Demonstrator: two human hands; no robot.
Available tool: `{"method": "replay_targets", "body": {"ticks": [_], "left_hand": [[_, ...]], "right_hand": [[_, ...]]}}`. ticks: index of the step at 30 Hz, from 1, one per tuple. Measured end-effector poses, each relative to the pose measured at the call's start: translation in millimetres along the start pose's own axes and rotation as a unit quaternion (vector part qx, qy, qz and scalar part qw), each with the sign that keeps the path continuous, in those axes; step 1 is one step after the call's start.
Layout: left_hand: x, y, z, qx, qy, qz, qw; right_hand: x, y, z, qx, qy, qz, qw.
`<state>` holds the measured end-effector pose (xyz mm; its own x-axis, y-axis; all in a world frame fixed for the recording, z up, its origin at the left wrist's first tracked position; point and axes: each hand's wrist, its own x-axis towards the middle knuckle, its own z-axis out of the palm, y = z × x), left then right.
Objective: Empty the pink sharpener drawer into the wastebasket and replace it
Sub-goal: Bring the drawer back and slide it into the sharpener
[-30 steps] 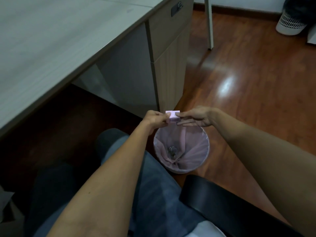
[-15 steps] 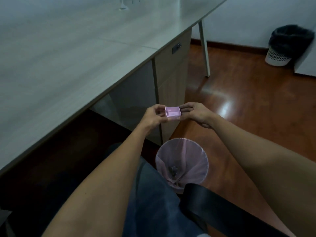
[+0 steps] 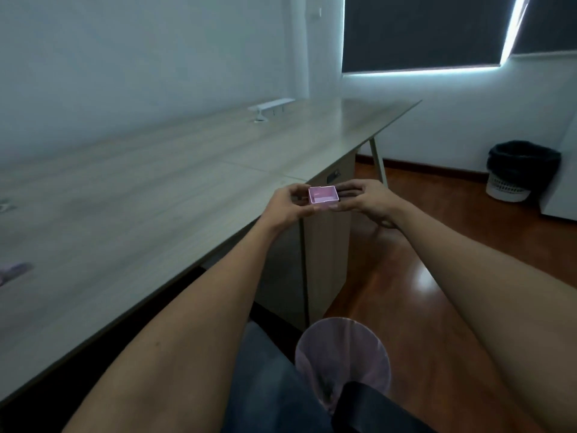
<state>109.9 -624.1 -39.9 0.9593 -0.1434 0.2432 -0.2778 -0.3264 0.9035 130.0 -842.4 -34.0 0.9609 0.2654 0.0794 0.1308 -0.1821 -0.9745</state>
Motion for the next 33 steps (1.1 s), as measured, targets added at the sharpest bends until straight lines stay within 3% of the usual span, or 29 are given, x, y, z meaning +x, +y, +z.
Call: {"method": "replay_targets", "body": {"ticks": [9,23,33], "left_hand": [[-9,60,-87,0.003,0.070,0.017,0.997],[-120,78,-273,0.065,0.209,-0.028,0.975],[-222,85,-365,0.116,0.319,-0.069,0.938]], "right_hand": [[28,-89,47,0.044,-0.074,-0.075,0.993],[65,-177,239,0.075,-0.245,-0.152,0.955],[54,-224,374,0.068,-0.373,-0.182,0.907]]}}
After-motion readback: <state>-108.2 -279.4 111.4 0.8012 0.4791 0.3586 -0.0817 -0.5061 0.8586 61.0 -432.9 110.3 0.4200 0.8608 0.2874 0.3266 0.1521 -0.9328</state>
